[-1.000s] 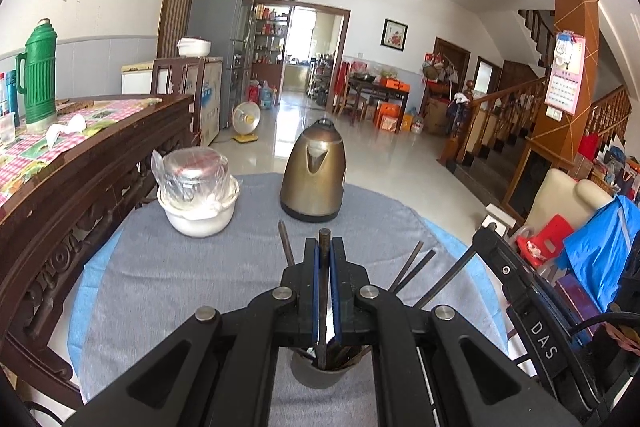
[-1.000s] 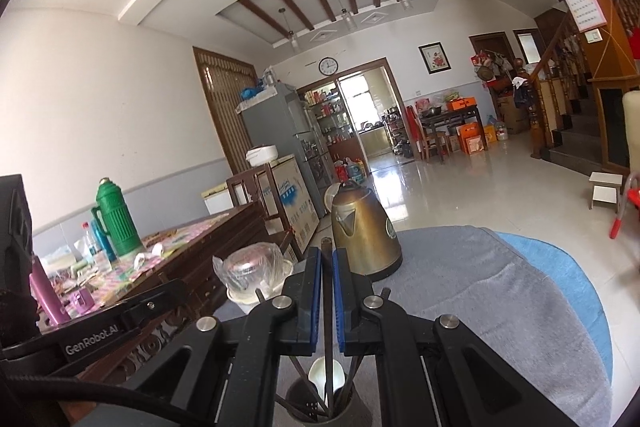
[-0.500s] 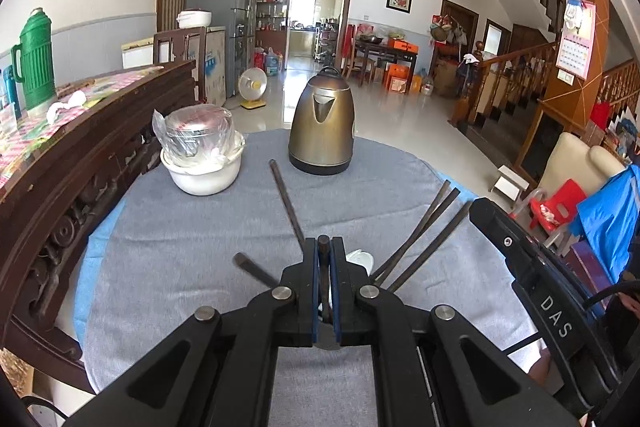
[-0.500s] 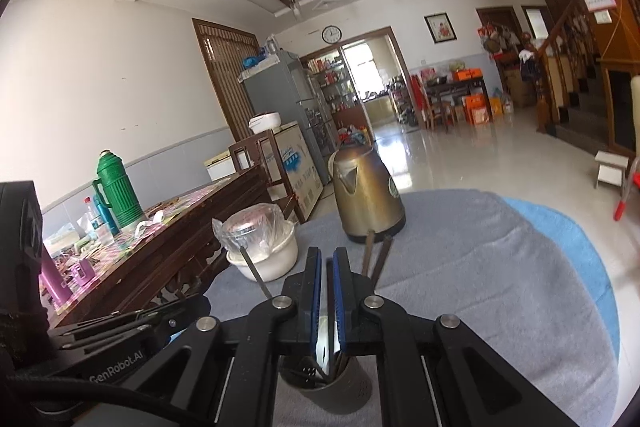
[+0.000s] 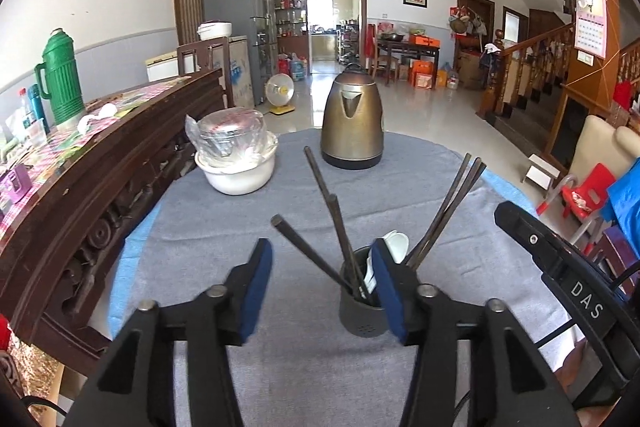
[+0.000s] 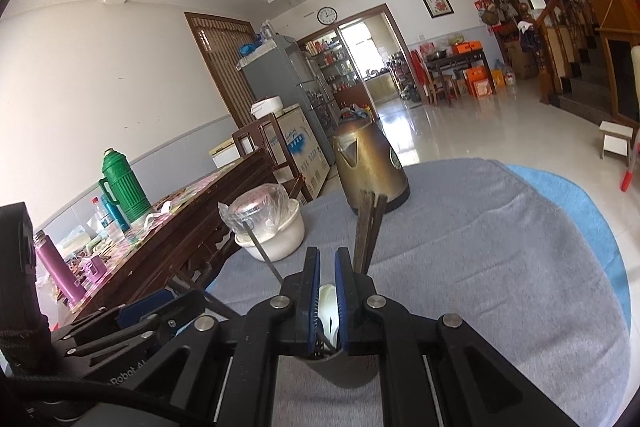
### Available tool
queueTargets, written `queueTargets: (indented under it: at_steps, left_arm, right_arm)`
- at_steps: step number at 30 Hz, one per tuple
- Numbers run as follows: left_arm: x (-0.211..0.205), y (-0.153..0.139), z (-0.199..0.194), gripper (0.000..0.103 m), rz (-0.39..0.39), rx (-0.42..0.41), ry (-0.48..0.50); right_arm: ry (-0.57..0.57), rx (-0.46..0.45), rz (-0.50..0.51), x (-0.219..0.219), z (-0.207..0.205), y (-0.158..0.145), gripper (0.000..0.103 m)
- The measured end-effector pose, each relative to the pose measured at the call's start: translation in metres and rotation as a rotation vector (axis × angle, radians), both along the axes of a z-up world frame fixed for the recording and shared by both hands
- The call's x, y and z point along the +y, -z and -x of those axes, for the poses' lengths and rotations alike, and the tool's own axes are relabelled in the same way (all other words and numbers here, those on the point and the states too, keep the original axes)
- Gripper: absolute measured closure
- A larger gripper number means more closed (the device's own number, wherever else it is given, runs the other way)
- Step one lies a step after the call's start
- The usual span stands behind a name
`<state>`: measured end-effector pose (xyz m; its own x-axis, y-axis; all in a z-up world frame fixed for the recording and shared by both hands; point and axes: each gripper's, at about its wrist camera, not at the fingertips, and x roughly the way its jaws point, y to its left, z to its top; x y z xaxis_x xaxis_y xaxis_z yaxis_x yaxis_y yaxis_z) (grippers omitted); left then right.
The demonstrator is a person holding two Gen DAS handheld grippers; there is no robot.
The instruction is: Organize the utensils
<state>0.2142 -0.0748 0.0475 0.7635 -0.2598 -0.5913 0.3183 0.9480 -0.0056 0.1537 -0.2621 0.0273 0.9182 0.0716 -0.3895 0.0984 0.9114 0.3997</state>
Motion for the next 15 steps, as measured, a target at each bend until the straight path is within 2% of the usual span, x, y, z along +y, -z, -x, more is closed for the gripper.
queueTargets:
  at_steps: [2,5,7,8,10,15]
  left_arm:
    - [0.002,0.000,0.003,0.043,-0.007,-0.009,-0.010]
    - [0.004,0.001,0.007,0.030,-0.035,-0.021,-0.026]
    - [0.006,0.004,0.012,0.026,-0.057,-0.033,-0.038]
    - [0.008,0.006,0.015,0.024,-0.073,-0.034,-0.041]
    - [0.010,0.011,0.019,0.021,-0.095,-0.026,-0.043]
    - [0.015,0.023,0.033,0.017,-0.143,-0.023,-0.054]
  right_arm:
    - [-0.010,0.019,-0.016,0.000,0.001,0.004,0.086]
    - [-0.015,0.037,-0.024,-0.001,0.004,0.009,0.075]
    - [-0.018,0.045,-0.018,0.000,0.008,0.013,0.066]
    - [-0.017,0.048,-0.012,0.000,0.010,0.014,0.065]
    - [-0.015,0.056,0.005,0.001,0.016,0.019,0.045]
    - [-0.032,0.086,0.069,0.008,0.032,0.034,0.044]
